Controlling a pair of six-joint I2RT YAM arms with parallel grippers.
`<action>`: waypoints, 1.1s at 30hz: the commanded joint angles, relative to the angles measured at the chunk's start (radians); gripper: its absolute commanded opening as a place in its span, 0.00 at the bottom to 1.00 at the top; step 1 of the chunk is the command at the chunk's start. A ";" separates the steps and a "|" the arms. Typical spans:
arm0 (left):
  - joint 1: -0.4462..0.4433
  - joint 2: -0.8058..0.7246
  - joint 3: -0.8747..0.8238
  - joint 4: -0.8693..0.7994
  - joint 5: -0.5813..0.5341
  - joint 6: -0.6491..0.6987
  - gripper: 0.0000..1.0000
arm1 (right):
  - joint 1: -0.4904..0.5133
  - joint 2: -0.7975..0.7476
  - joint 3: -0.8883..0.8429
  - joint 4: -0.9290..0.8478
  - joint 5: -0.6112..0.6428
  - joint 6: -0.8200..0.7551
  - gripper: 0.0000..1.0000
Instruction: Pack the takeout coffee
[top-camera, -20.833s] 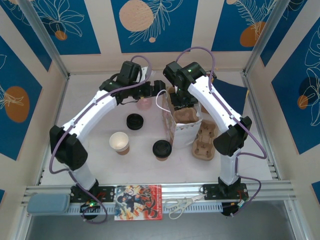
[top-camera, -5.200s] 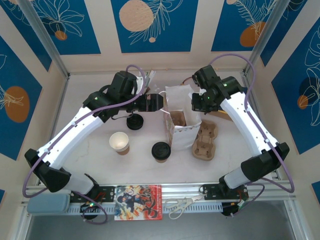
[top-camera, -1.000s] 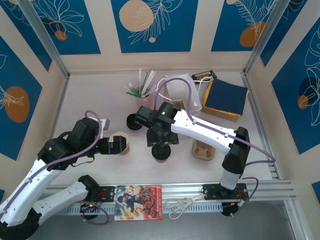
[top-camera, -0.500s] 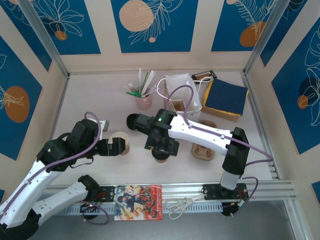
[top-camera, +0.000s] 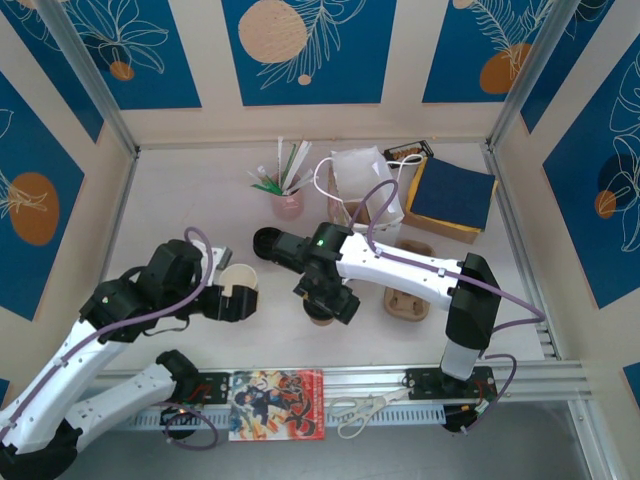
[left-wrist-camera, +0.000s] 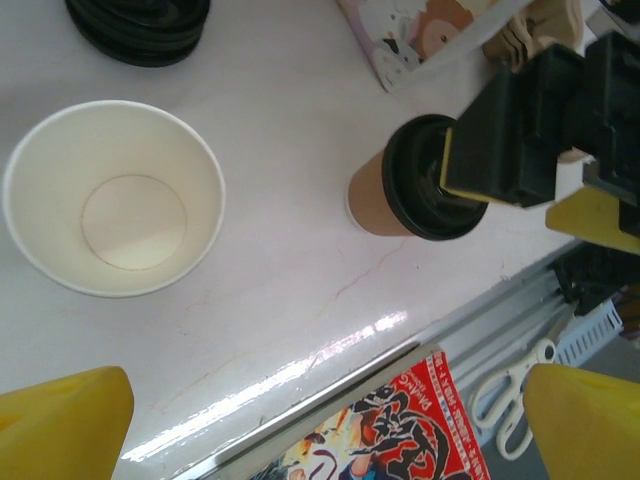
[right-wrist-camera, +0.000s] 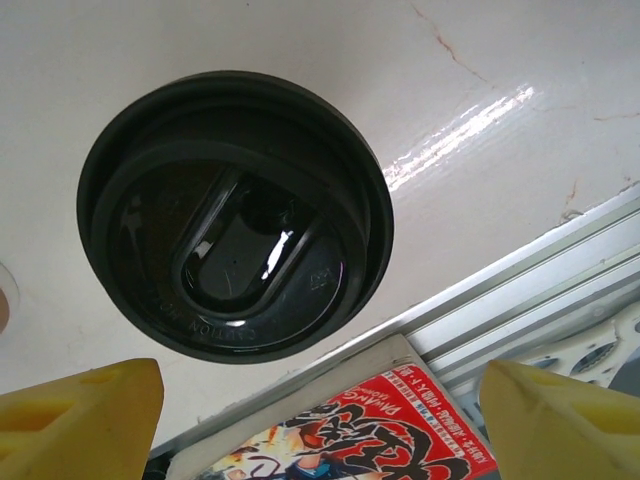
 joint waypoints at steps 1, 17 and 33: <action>0.007 -0.016 -0.019 0.015 0.064 0.065 1.00 | -0.006 -0.015 0.001 -0.007 -0.021 0.065 0.83; 0.008 0.018 -0.018 0.066 -0.041 0.073 1.00 | -0.024 0.040 0.059 0.002 -0.034 0.061 0.83; 0.008 0.056 -0.018 0.105 -0.078 0.048 1.00 | -0.042 0.061 0.067 0.005 -0.059 0.035 0.84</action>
